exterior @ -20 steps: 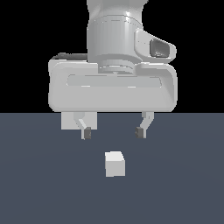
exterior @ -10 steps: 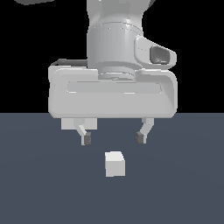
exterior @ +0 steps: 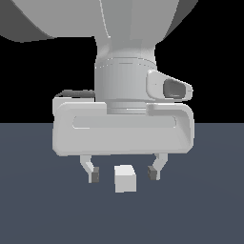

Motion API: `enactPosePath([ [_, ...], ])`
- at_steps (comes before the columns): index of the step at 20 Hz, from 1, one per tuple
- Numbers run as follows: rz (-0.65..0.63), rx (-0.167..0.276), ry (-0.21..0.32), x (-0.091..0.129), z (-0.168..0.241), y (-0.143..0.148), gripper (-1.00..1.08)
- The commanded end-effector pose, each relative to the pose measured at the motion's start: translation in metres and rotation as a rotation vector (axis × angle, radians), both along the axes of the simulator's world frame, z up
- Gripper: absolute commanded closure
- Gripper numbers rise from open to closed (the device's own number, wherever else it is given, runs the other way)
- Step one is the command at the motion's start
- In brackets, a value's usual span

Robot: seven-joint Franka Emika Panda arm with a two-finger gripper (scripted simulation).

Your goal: Plug the charger into the wall socket.

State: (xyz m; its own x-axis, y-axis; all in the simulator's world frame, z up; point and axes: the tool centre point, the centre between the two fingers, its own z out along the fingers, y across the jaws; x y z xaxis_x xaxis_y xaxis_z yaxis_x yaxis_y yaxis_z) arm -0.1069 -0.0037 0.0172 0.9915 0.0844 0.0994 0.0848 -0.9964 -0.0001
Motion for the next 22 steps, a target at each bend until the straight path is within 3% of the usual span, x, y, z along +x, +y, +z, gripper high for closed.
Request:
enactPosePath([
  [1,0.0,0.0,-0.001,0.001,-0.005,0.0,-0.92],
  [3,0.0,0.0,-0.001,0.001,-0.006,0.0,-0.92],
  [4,0.0,0.0,-0.001,0.001,-0.006,0.0,1.08],
  [22,0.005,0.0,-0.001,0.009,0.009,0.014,1.08],
])
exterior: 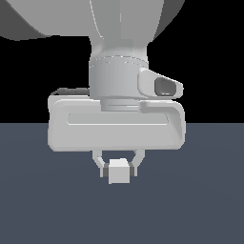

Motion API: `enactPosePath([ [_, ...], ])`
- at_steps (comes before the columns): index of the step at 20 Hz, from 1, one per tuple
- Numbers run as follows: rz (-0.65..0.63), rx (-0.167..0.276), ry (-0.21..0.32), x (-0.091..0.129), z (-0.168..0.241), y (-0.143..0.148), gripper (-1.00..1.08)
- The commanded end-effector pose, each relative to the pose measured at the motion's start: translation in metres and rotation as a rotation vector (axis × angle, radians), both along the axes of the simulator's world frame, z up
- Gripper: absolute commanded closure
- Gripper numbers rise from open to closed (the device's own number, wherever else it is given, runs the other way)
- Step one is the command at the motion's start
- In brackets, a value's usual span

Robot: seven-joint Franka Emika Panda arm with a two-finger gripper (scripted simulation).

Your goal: Plug the charger into the wall socket.

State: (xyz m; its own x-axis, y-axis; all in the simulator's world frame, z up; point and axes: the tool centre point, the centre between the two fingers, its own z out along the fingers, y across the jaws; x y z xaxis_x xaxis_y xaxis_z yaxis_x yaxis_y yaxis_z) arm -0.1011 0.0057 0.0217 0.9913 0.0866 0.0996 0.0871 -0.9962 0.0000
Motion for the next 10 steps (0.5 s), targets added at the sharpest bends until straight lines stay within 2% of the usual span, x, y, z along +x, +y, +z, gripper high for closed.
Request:
enactPosePath([
  [1,0.004,0.0,-0.001,0.005,0.008,0.008,1.08],
  [10,0.02,0.0,-0.001,0.033,0.055,0.055,1.08],
])
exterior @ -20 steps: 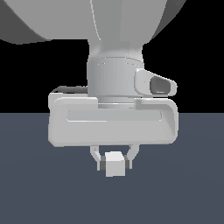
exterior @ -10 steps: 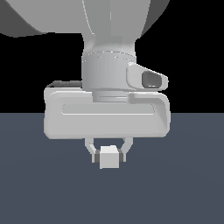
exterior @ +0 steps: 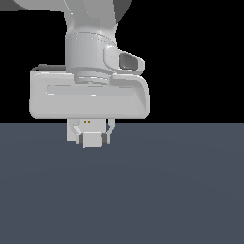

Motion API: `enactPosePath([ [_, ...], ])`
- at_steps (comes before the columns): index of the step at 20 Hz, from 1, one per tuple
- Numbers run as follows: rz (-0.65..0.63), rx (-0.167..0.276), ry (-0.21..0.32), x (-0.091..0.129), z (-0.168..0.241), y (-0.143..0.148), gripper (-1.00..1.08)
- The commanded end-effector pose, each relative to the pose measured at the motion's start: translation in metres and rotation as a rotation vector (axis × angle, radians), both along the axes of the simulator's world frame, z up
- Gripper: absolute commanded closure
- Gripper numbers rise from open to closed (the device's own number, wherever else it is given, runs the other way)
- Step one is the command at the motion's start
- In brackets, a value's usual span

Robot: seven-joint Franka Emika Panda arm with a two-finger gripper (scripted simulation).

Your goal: Plug the charger into the wall socket.

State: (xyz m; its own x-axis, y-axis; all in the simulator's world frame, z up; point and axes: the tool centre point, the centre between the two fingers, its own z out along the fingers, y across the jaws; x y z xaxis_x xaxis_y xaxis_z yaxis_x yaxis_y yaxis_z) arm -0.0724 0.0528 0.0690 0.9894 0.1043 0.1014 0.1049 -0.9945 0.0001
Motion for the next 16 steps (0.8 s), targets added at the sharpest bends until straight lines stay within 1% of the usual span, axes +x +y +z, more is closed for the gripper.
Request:
enactPosePath([
  [1,0.004,0.0,0.0,0.007,0.012,0.012,1.08],
  [8,0.011,-0.001,0.0,0.02,0.031,0.031,1.08],
  [16,0.011,0.0,0.0,0.021,0.031,0.031,1.08],
])
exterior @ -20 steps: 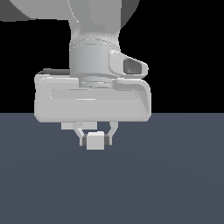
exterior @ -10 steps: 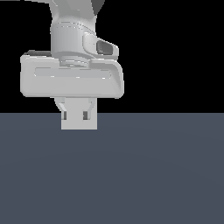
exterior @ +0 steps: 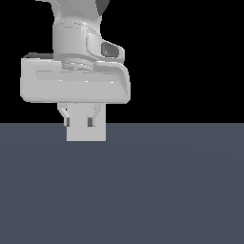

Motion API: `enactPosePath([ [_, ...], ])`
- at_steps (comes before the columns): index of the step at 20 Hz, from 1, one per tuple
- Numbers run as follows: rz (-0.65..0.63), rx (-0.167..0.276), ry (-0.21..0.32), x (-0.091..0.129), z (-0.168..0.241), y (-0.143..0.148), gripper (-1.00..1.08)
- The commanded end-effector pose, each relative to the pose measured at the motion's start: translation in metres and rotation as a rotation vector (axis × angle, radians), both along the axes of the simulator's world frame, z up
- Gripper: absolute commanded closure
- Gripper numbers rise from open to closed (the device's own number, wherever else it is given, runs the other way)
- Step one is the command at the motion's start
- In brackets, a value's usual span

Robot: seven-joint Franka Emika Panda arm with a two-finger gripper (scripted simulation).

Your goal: Plug the charger into the wall socket.

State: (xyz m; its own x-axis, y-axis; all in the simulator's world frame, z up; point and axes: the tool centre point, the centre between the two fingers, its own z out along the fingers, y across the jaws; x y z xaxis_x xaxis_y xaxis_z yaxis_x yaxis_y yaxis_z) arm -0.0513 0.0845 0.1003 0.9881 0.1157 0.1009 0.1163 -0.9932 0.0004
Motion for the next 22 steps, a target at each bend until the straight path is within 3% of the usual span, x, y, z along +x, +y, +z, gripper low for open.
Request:
enactPosePath([
  [1,0.0,0.0,0.0,0.0,0.0,0.0,1.08],
  [9,0.0,0.0,0.0,0.006,0.0,0.0,1.08],
  [22,0.0,0.0,0.0,0.046,0.0,0.005,1.08],
])
